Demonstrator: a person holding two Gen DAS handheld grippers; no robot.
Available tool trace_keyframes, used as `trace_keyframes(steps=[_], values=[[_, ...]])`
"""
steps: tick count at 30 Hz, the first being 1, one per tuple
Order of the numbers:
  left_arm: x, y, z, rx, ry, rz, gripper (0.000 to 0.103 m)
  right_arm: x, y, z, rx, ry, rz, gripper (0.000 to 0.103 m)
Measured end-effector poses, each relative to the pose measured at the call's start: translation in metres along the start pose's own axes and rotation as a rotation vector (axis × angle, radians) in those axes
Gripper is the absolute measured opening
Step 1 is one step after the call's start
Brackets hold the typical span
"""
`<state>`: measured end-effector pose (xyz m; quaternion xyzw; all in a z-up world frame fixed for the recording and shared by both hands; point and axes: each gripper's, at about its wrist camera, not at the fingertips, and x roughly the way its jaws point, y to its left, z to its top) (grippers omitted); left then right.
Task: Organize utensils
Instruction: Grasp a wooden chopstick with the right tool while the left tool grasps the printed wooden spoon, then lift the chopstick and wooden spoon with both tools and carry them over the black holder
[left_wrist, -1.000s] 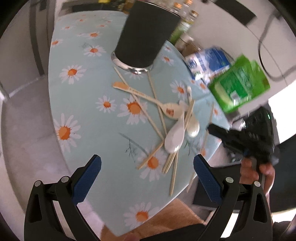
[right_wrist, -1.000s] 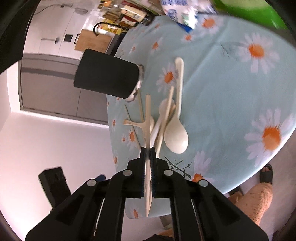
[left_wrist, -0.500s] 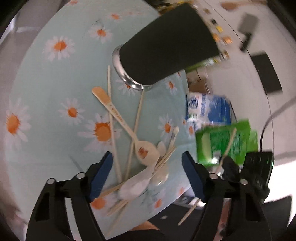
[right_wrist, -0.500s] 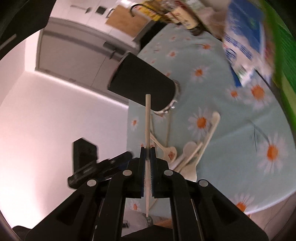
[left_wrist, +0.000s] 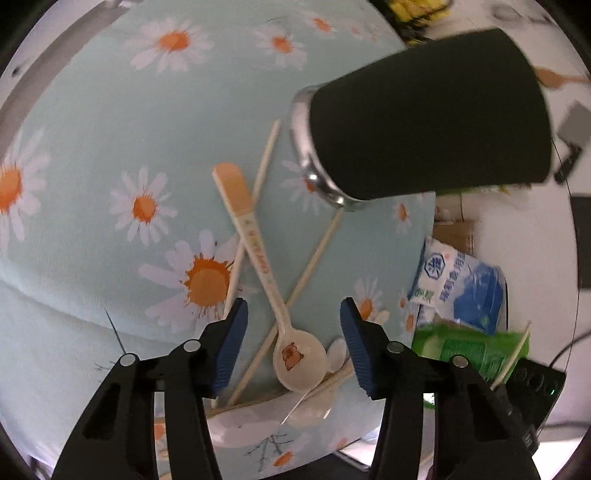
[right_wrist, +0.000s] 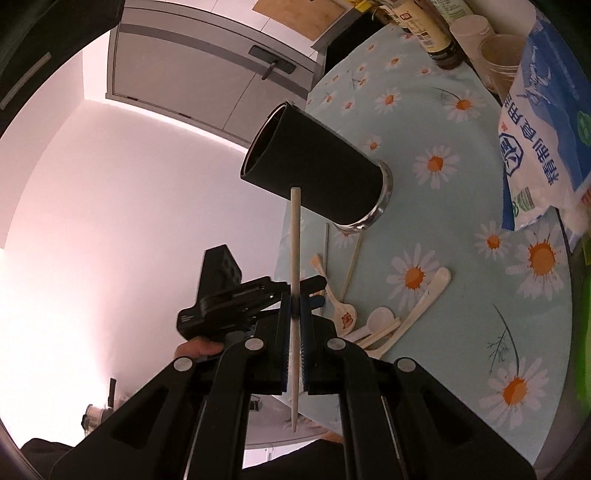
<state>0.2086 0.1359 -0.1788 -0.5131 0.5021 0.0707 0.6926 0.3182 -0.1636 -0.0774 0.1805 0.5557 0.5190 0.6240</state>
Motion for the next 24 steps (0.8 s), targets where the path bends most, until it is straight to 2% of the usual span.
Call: trace_keyframes(steps=[4,8,13,20,24], values=[[0.003,-0.001,0.0,-0.023,-0.014,0.019,0.046,-0.006,-0.001,0.003,-0.009,0.012,0.023,0.006],[0.002,-0.01,0.001,-0.033,-0.022,0.034,0.037,-0.009,-0.004,0.006,-0.012,0.018,0.041,0.006],[0.003,-0.021,0.0,-0.026,-0.026,0.063,0.036,-0.012,-0.007,0.006,-0.011,0.027,0.052,0.006],[0.007,-0.029,0.001,0.039,-0.02,0.217,0.01,-0.013,-0.008,0.004,-0.021,0.025,0.075,0.006],[0.008,-0.029,0.003,0.039,-0.009,0.239,0.01,-0.014,-0.008,0.003,-0.02,0.014,0.099,0.006]])
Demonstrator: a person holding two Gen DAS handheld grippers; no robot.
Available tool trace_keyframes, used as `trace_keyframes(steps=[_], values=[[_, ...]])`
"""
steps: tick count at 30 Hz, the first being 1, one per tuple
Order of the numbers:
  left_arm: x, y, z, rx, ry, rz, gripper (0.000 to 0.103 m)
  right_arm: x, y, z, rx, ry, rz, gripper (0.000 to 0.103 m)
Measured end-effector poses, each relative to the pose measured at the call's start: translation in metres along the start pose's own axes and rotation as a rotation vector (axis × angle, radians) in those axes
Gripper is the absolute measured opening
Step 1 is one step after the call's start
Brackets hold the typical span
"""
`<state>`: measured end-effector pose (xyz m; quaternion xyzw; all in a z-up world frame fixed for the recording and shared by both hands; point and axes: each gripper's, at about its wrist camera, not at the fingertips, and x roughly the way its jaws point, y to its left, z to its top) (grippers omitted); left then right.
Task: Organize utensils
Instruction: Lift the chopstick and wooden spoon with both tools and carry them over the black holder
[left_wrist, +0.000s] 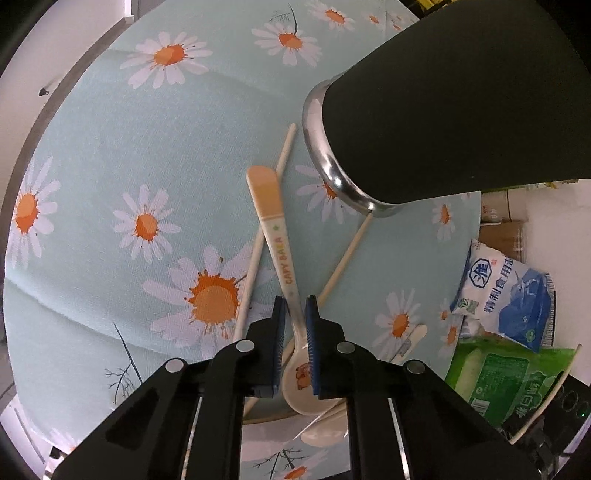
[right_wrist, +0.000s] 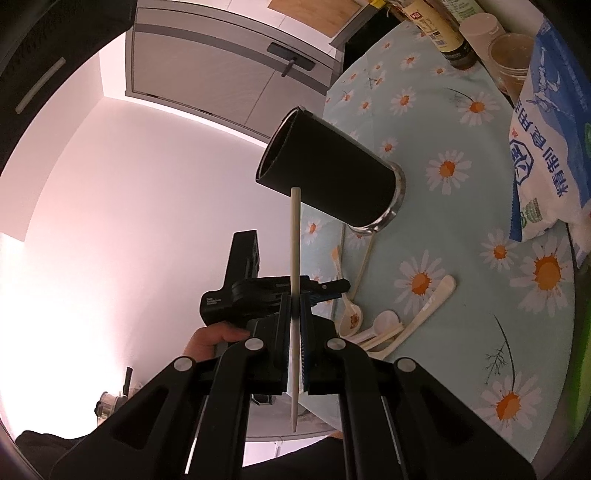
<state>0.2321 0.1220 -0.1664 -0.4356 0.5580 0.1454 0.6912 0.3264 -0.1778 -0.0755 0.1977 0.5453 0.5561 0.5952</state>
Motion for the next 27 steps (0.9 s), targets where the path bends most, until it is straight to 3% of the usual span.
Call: trace_keyframes(steps=[13,27], values=[[-0.005,-0.003,0.0,0.035,-0.037,-0.018,0.006,-0.003,0.001,0.002,-0.004,-0.017,0.001,0.006],[-0.048,-0.002,-0.02,0.065,-0.13,-0.152,0.006,0.024,0.014,0.014,-0.071,0.044,-0.059,0.006]])
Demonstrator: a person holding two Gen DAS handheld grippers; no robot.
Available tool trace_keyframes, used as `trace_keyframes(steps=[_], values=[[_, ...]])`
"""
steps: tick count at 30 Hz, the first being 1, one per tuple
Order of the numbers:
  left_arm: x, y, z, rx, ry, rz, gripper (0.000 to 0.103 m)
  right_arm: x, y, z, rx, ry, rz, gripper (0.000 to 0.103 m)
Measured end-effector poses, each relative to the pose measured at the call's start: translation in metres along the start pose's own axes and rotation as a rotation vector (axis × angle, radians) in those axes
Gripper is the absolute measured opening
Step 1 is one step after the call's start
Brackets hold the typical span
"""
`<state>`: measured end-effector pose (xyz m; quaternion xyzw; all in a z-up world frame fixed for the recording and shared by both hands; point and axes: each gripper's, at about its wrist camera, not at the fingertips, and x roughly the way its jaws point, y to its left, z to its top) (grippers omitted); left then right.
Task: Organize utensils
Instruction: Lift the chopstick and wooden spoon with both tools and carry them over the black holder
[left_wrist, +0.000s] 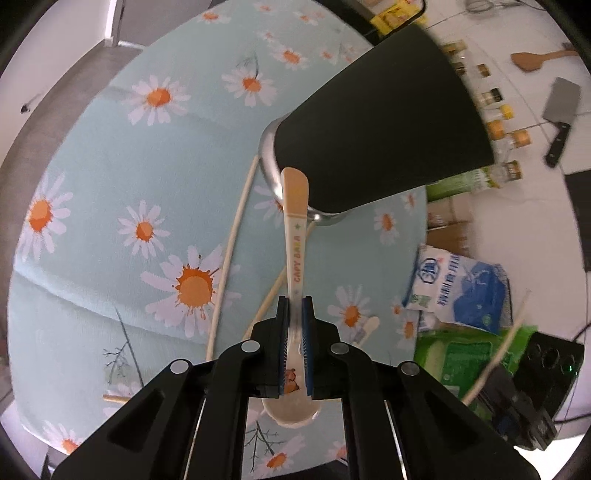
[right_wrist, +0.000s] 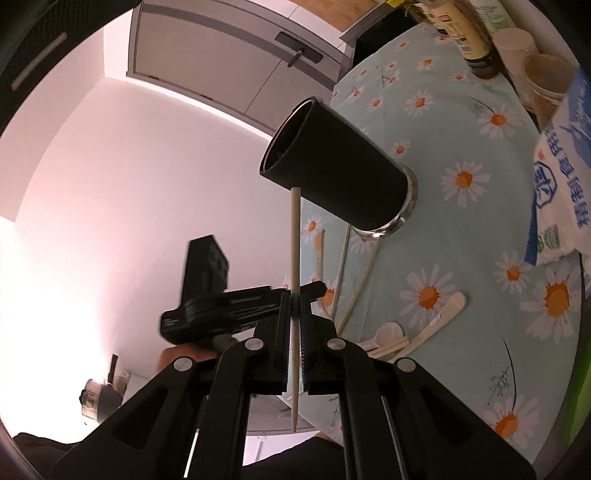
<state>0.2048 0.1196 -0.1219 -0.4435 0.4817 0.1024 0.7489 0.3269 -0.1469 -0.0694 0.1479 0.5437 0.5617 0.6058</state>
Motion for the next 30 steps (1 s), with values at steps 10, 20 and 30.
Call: trace_keyframes(steps=[10,20,30], values=[[-0.056,-0.015,0.003,0.144,-0.093,-0.089,0.006,0.025,0.041,0.012,-0.129,-0.048,-0.121,0.006],[-0.106,-0.043,0.022,0.336,-0.201,-0.228,0.006,0.03,0.095,0.033,-0.263,-0.2,-0.25,0.006],[-0.139,-0.061,0.051,0.497,-0.324,-0.344,0.006,0.038,0.142,0.056,-0.443,-0.403,-0.365,0.006]])
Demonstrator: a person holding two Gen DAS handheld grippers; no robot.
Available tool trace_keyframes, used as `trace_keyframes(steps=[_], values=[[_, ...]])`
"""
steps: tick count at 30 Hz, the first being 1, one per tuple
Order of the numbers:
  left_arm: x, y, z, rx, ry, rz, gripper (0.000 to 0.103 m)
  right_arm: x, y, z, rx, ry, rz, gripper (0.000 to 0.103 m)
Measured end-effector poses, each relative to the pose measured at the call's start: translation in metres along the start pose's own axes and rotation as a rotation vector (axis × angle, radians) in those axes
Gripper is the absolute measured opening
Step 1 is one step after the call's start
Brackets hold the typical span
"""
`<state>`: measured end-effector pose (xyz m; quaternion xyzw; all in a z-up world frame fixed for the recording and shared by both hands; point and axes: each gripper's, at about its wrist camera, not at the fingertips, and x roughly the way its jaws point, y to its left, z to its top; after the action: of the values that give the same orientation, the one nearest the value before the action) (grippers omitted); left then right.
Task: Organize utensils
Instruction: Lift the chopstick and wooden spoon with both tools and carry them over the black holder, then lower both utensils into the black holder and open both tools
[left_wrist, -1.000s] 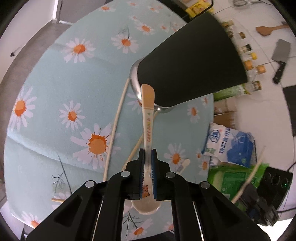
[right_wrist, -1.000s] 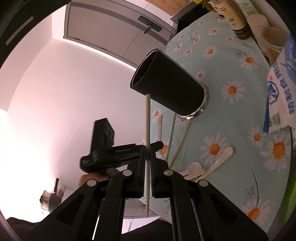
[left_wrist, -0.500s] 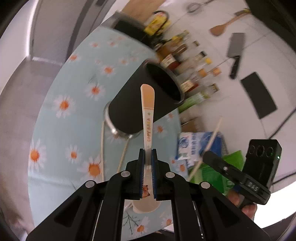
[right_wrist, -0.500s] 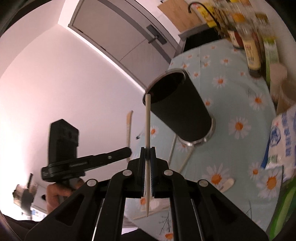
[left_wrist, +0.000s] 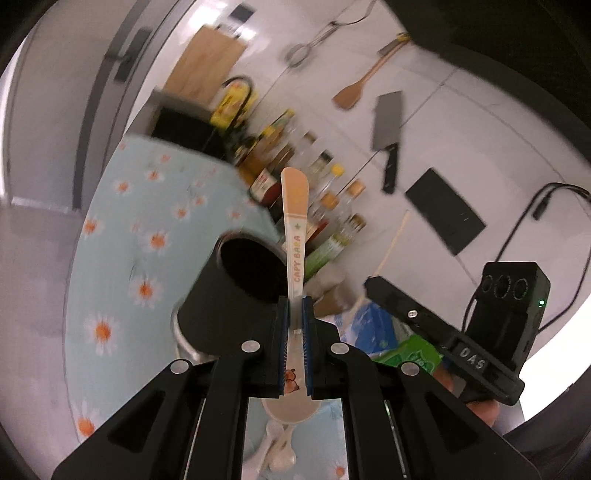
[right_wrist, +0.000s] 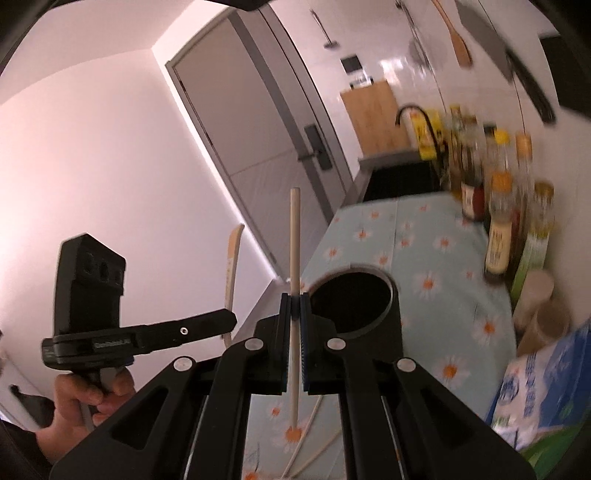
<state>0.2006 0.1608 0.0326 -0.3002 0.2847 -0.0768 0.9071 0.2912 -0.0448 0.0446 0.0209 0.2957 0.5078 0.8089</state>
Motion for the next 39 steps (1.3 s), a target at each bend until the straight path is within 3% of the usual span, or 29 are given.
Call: trace_keyframes(steps=[7,18,24,30,39], values=[[-0.003,-0.013,0.026,0.139,-0.096,-0.041,0.006,-0.007,0.002,0.027,0.0,-0.164,-0.114,0.006],[0.018,-0.027,0.051,0.338,-0.214,-0.052,0.006,-0.006,-0.001,0.057,-0.026,-0.28,-0.171,0.006],[0.036,-0.02,0.053,0.361,-0.211,-0.07,0.006,0.008,-0.007,0.059,-0.021,-0.268,-0.195,0.006],[0.061,-0.003,0.042,0.361,-0.22,-0.068,0.006,0.033,-0.028,0.05,0.069,-0.214,-0.232,0.006],[0.09,0.023,0.023,0.325,-0.157,-0.026,0.006,0.066,-0.037,0.021,0.056,-0.135,-0.269,0.006]])
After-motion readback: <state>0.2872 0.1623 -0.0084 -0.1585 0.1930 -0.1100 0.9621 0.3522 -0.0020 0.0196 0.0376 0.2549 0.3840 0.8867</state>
